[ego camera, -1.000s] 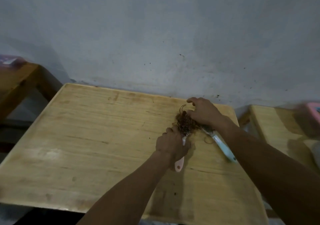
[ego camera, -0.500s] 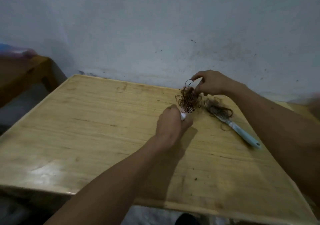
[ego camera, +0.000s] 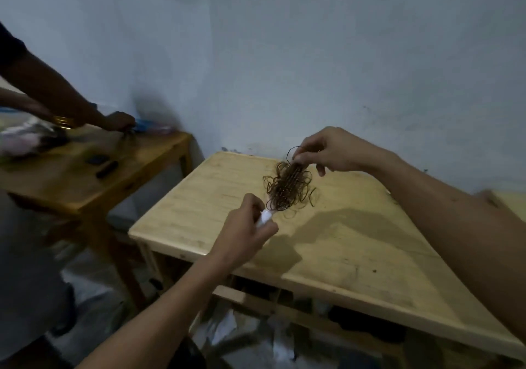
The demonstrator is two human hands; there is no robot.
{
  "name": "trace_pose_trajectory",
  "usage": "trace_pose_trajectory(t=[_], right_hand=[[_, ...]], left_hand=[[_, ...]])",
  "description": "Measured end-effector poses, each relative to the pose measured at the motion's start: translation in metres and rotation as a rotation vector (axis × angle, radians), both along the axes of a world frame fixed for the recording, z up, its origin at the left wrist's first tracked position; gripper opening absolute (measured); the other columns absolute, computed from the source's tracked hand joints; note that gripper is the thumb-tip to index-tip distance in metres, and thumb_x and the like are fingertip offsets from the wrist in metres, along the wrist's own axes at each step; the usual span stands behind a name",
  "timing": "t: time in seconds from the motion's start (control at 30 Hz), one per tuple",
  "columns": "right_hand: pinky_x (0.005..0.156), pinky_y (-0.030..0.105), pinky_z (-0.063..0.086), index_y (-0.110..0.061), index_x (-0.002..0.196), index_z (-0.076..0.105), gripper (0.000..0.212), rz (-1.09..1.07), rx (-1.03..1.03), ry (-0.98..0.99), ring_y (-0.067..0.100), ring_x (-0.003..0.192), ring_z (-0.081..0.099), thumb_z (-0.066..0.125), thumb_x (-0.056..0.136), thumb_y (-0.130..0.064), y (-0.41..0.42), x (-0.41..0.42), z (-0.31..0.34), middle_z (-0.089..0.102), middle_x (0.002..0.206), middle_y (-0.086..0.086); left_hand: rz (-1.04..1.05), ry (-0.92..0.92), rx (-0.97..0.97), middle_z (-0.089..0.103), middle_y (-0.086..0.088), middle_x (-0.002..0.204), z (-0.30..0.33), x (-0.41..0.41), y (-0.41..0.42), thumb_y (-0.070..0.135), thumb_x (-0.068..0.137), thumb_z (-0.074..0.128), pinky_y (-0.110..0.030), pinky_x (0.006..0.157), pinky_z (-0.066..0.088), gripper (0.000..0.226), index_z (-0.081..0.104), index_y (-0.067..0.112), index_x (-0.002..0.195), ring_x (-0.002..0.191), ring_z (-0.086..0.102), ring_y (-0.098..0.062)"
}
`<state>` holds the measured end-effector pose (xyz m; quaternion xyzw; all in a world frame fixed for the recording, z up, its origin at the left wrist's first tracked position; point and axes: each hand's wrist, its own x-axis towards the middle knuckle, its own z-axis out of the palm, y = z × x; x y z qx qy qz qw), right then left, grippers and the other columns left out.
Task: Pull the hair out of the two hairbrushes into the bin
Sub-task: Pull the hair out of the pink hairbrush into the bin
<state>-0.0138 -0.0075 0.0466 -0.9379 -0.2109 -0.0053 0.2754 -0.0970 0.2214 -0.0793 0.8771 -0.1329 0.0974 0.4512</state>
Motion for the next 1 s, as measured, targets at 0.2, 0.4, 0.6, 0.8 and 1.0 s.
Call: trace_pose_trajectory(t=[0.2, 0.4, 0.6, 0.8, 1.0], right_hand=[[0.052, 0.022, 0.048, -0.021, 0.099, 0.080, 0.011, 0.220, 0.089, 0.060, 0.016, 0.063, 0.073, 0.074, 0.094, -0.029, 0.087, -0.020, -0.018, 0.080, 0.086, -0.003], [0.059, 0.031, 0.057, -0.013, 0.100, 0.076, 0.012, 0.449, 0.136, 0.167, 0.025, 0.071, 0.079, 0.076, 0.092, -0.021, 0.175, -0.047, -0.048, 0.081, 0.086, 0.008], [0.064, 0.039, 0.063, -0.015, 0.100, 0.074, 0.010, 0.570, 0.188, 0.231, 0.024, 0.070, 0.078, 0.074, 0.094, -0.023, 0.242, -0.074, -0.088, 0.080, 0.084, 0.000], [0.063, 0.033, 0.061, -0.014, 0.105, 0.073, 0.013, 0.619, 0.190, 0.353, 0.022, 0.073, 0.079, 0.072, 0.095, -0.023, 0.287, -0.095, -0.146, 0.080, 0.081, 0.002], [0.061, 0.028, 0.060, -0.009, 0.106, 0.069, 0.017, 0.648, 0.316, 0.589, 0.028, 0.078, 0.079, 0.074, 0.093, -0.019, 0.319, -0.109, -0.198, 0.080, 0.090, 0.012]], left_hand=[[0.139, -0.051, 0.128, 0.064, 0.007, 0.079, -0.009, -0.052, 0.086, 0.032, 0.092, 0.068, -0.013, 0.051, 0.039, 0.028, 0.048, 0.025, 0.111, 0.059, 0.054, -0.002], [0.322, -0.118, 0.260, 0.061, 0.018, 0.075, -0.045, -0.119, 0.160, 0.031, 0.093, 0.067, -0.010, 0.054, 0.041, 0.013, 0.064, 0.019, 0.098, 0.064, 0.058, 0.010], [0.408, -0.082, 0.256, 0.060, 0.017, 0.076, -0.082, -0.175, 0.209, 0.042, 0.094, 0.058, -0.018, 0.059, 0.040, 0.014, 0.055, 0.029, 0.098, 0.066, 0.057, 0.002], [0.445, 0.075, 0.209, 0.062, 0.009, 0.071, -0.127, -0.212, 0.229, 0.043, 0.098, 0.045, -0.029, 0.058, 0.045, 0.021, 0.047, 0.023, 0.104, 0.063, 0.059, -0.004], [0.594, 0.234, 0.151, 0.061, -0.009, 0.069, -0.160, -0.244, 0.234, 0.046, 0.097, 0.043, -0.045, 0.063, 0.044, 0.030, 0.046, 0.016, 0.095, 0.065, 0.059, -0.019]])
